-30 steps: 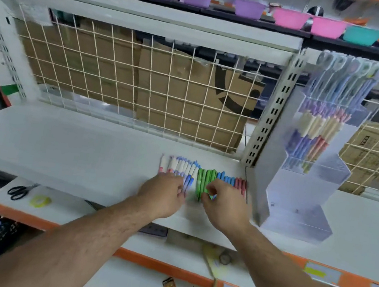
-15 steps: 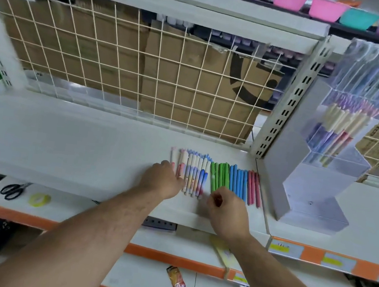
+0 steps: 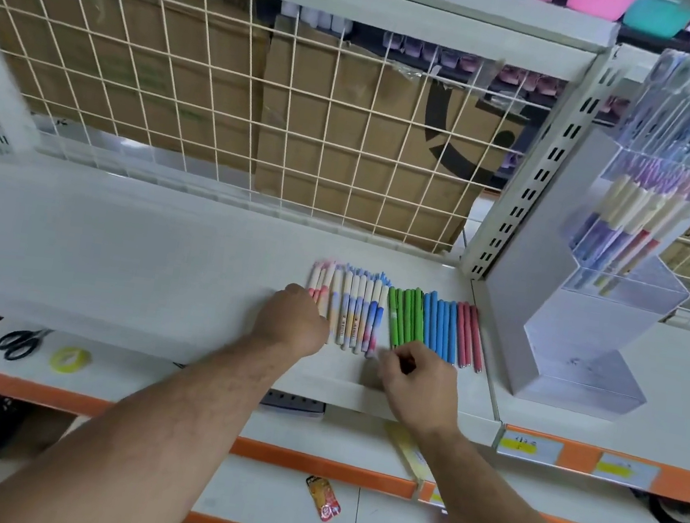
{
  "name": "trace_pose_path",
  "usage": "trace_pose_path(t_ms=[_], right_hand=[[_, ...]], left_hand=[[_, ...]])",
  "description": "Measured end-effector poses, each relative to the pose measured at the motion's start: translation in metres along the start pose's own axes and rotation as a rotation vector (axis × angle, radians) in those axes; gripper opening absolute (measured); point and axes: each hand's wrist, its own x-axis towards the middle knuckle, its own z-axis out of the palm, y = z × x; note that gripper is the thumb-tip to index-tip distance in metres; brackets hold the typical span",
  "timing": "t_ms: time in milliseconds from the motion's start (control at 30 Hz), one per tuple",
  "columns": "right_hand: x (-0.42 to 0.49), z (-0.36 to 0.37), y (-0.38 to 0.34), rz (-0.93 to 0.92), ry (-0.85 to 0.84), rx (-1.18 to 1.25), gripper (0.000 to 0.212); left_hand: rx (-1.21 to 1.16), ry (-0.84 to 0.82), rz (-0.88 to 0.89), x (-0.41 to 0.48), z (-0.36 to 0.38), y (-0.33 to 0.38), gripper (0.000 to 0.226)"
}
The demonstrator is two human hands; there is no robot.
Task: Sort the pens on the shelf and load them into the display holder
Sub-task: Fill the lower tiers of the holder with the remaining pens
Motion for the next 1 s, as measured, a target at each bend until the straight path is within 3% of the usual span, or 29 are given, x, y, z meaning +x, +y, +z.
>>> trace_pose_path(t_ms=[267,467,533,633,733,1000], right_hand=[[0.0,0.0,0.001,0.017,0.014,0.045,0.013],[-0.001,-0.004,-0.001,0.043,-0.023,0.077,0.013],[0.0,-0.006,-0.003,0.092,-0.041,0.146,0.013],[0.006,-0.014,-0.008,0.153,-0.034,0.289,0.016],[0.014,-0.027,-0.017,0.149,-0.012,0.347,0.019],[0.03,-0.087,-0.039,0.075,0.012,0.493,0.022]], left_hand=[[0.033,0.014,0.015,0.005,0.005,-0.001,0.032],[0.114,-0.008,0.05,0.0,0.006,-0.001,0.023],[0.096,-0.02,0.023,-0.001,0.001,0.002,0.011],[-0.069,-0.036,-0.019,-0.003,-0.01,0.007,0.008],[-0.307,-0.06,0.073,-0.018,-0.013,0.024,0.023],[-0.683,-0.252,0.295,-0.074,0.003,0.098,0.023]])
